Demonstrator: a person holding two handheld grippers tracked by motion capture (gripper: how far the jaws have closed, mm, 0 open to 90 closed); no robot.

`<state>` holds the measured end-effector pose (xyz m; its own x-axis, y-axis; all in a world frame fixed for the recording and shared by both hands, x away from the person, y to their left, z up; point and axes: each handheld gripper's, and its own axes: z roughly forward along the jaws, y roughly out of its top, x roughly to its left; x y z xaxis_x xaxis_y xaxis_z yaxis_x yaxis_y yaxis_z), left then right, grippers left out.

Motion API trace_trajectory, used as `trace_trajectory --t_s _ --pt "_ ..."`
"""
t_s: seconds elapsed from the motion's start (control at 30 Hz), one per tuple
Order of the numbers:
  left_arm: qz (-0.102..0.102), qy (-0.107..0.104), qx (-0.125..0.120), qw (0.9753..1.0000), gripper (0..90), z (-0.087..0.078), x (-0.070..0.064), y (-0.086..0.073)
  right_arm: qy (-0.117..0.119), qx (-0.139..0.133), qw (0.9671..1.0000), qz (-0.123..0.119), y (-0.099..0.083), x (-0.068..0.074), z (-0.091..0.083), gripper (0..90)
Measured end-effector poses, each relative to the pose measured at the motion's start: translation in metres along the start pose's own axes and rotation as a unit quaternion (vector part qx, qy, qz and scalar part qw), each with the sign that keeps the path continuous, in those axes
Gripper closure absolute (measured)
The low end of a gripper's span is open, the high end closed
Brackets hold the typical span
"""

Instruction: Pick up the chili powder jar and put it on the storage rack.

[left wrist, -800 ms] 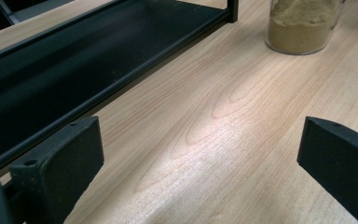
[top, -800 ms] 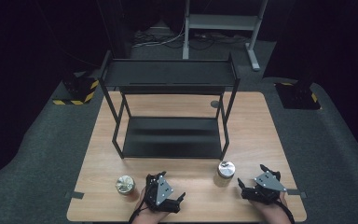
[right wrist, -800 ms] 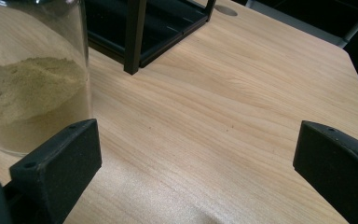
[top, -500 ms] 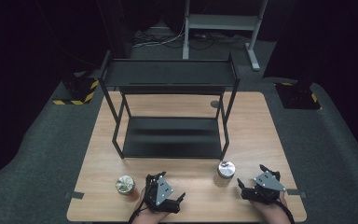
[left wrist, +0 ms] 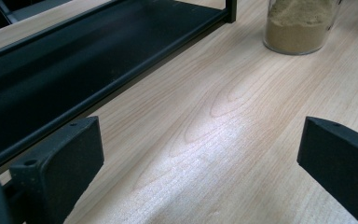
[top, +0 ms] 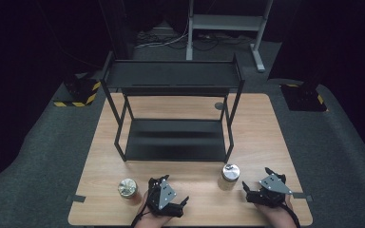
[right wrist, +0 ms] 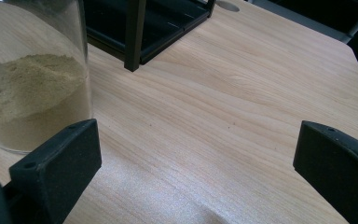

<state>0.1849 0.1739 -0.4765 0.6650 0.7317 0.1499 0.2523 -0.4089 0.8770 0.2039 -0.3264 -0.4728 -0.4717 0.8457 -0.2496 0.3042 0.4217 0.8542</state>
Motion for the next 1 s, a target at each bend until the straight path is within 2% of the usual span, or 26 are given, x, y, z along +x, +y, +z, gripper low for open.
trace_trajectory --t_s 0.37,0.77,1.0 --pt "-0.006 -0.012 -0.005 0.9999 0.5 -0.003 -0.001 0.002 0.002 0.000 1.0000 0.007 0.000 -0.002 0.000 0.0" --pt "0.003 -0.024 -0.046 0.9986 0.5 -0.020 -0.010 0.014 0.002 -0.002 0.9999 0.010 -0.001 -0.003 0.000 0.0" --pt "0.004 -0.024 -0.069 0.9973 0.5 -0.032 -0.012 0.020 0.003 -0.003 0.9999 0.010 -0.001 -0.003 0.000 0.0"
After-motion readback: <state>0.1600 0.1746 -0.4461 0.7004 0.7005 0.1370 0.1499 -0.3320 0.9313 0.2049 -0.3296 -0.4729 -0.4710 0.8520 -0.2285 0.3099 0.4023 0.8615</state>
